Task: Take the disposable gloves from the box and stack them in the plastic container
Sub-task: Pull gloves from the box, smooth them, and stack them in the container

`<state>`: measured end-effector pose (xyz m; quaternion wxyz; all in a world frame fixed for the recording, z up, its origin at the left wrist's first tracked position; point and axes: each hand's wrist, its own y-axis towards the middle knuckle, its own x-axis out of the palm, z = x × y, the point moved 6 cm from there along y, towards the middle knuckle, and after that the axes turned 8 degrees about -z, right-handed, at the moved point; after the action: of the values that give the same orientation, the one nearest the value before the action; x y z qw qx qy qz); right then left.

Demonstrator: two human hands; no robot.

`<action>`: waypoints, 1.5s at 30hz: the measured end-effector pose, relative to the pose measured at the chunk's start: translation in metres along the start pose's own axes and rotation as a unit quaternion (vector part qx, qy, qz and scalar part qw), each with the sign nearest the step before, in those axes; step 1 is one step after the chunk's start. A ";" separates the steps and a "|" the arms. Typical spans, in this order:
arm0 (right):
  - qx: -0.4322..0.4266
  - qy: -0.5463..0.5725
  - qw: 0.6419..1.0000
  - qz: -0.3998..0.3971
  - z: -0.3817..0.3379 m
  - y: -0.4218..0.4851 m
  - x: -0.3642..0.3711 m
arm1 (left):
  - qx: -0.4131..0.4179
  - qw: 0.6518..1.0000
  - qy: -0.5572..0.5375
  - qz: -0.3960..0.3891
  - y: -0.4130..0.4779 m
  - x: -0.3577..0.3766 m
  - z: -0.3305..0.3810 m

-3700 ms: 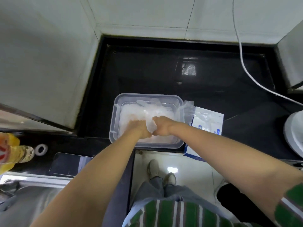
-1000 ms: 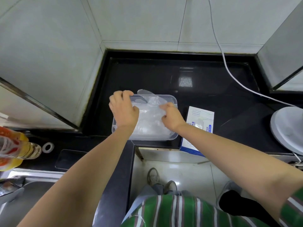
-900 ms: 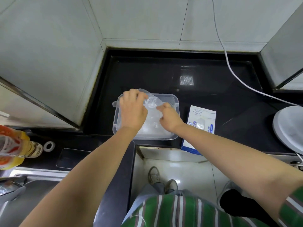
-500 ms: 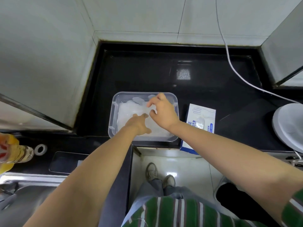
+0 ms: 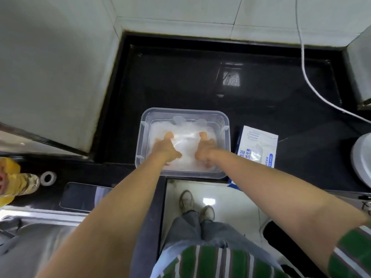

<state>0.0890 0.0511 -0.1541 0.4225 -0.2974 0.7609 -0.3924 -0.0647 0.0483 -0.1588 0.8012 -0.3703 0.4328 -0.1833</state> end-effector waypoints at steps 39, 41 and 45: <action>0.037 -0.010 0.976 0.215 0.119 -0.078 -0.087 | 0.164 0.980 0.091 0.066 -0.097 0.026 0.133; 0.068 -0.057 0.977 0.194 0.136 -0.075 -0.070 | 0.160 0.979 0.090 0.091 -0.095 0.030 0.131; 0.047 -0.098 0.964 0.241 0.140 -0.063 -0.054 | 0.142 0.979 0.069 0.131 -0.097 0.031 0.125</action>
<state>0.2441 0.0127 -0.1251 0.5905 -0.1217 0.7457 -0.2837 0.0585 0.0196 -0.0593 0.8310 -0.1796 0.5011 -0.1617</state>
